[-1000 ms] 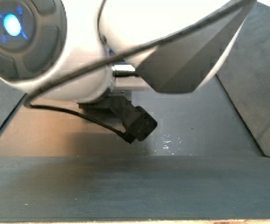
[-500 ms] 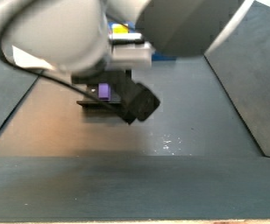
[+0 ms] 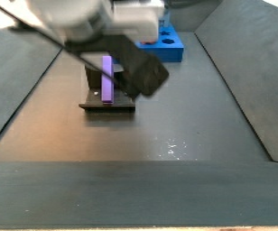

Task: Pick up the double-square object. Move up. Rotate the double-square object. Place the double-square object on the fixture. Regrasp the double-square object. Move to above the board. Insert the double-square object.
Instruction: Regrasp the double-square object.

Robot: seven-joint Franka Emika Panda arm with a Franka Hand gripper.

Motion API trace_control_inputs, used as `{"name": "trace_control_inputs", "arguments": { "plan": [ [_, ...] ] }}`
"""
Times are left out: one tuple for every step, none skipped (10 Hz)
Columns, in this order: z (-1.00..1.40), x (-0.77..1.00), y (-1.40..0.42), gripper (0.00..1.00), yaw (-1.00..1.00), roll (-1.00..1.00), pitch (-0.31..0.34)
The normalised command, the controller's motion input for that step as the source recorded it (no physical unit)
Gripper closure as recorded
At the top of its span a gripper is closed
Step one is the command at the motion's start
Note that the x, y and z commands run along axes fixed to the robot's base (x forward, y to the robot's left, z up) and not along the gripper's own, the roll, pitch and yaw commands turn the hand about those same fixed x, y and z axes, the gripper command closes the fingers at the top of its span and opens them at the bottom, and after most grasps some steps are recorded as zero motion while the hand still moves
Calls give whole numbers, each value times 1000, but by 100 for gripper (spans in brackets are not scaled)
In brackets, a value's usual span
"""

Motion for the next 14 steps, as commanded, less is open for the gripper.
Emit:
{"name": "trace_control_inputs", "arguments": {
  "plan": [
    [806, -115, -1000, 0, 18, 1000, 46],
    [755, -139, -1000, 0, 17, 1000, 38],
    [544, -116, -874, 0, 17, 1000, 32],
    [329, -78, -712, 0, 16, 1000, 31],
    [183, -59, -594, 0, 16, 1000, 30],
    [23, -20, -287, 0, 17, 1000, 28],
    [8, -21, -150, 0, 17, 1000, 26],
    [-2, -24, 4, 0, 18, 1000, 23],
    [5, -27, -22, 0, 18, 1000, 19],
    [11, -26, -35, 0, 19, 1000, 14],
    [8, -26, -30, 0, 19, 1000, 10],
    [0, -24, -23, 0, 20, 1000, 5],
    [-1, -21, -22, 0, 21, 1000, 1],
    [1, -22, -24, 0, 23, 1000, -2]
  ]
}}
